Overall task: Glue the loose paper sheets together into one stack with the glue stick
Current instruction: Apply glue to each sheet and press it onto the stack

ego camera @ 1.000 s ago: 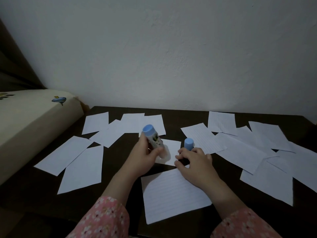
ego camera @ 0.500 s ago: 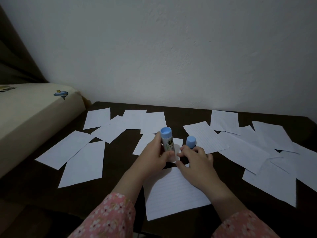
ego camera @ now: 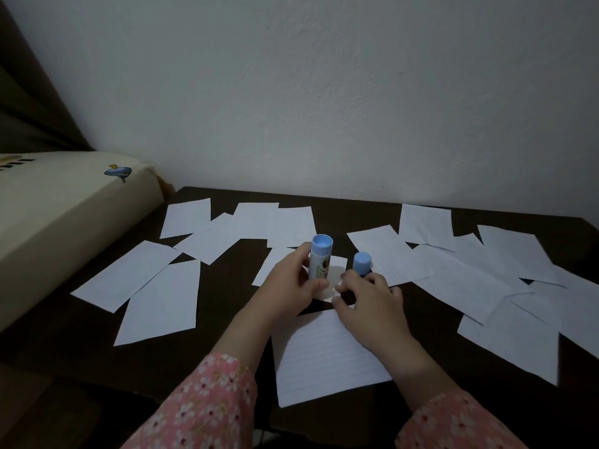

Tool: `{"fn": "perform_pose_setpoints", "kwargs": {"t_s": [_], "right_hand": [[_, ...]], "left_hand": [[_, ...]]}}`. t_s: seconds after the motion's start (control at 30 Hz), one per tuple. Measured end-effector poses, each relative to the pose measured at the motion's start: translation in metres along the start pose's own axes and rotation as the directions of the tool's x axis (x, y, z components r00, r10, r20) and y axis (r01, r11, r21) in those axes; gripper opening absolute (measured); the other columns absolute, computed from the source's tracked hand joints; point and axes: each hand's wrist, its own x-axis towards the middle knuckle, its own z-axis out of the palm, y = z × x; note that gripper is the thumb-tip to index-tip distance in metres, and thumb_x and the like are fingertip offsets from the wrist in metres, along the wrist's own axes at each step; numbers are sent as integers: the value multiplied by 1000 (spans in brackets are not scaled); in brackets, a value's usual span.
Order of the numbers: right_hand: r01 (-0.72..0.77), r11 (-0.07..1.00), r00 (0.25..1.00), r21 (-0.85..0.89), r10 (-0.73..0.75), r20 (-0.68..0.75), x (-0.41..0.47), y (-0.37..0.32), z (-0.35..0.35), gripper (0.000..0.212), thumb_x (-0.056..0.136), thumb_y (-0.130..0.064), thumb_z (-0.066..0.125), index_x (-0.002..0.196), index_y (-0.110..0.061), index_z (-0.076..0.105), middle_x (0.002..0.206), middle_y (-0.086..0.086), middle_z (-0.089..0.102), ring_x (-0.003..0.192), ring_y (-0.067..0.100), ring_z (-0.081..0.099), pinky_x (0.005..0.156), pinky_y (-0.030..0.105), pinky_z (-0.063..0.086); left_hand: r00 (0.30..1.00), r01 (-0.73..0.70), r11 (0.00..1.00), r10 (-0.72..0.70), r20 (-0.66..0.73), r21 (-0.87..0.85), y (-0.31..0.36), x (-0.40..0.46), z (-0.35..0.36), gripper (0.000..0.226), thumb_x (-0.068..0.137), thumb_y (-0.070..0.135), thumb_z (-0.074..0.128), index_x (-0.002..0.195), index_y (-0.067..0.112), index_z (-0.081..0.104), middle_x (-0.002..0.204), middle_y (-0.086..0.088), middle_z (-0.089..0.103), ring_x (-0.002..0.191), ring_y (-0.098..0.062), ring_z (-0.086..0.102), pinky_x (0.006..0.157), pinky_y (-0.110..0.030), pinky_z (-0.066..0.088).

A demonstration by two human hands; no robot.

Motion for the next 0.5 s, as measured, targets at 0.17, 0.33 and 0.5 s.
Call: {"fn": "perform_pose_setpoints", "kwargs": {"t_s": [0.17,0.33,0.5], "right_hand": [[-1,1000,1000,-6,1,1,1,2,1,20,93,-39,53,113,-34,52,125,-13,53,127,10,36,107,42,22],[-2,1000,1000,-1,2,-10,1,3,3,20,93,-38,53,113,-34,52,124,-13,53,126,10,37,107,42,22],[6,1000,1000,2,-6,-28,1,4,5,22,92,-38,54,113,-33,52,121,-12,54,122,10,39,105,40,24]], "left_hand": [[996,81,996,-82,-26,-32,-13,-1,-18,46,88,20,66,127,33,45,123,5,55,101,-8,52,77,-19,43],[990,126,991,-129,-58,-49,-22,-5,-29,54,89,20,65,136,30,42,131,2,53,108,-11,50,87,-27,44],[983,149,985,-157,-95,-83,-27,-9,-38,52,89,17,64,135,26,44,133,1,53,110,-9,48,88,-27,42]]}}
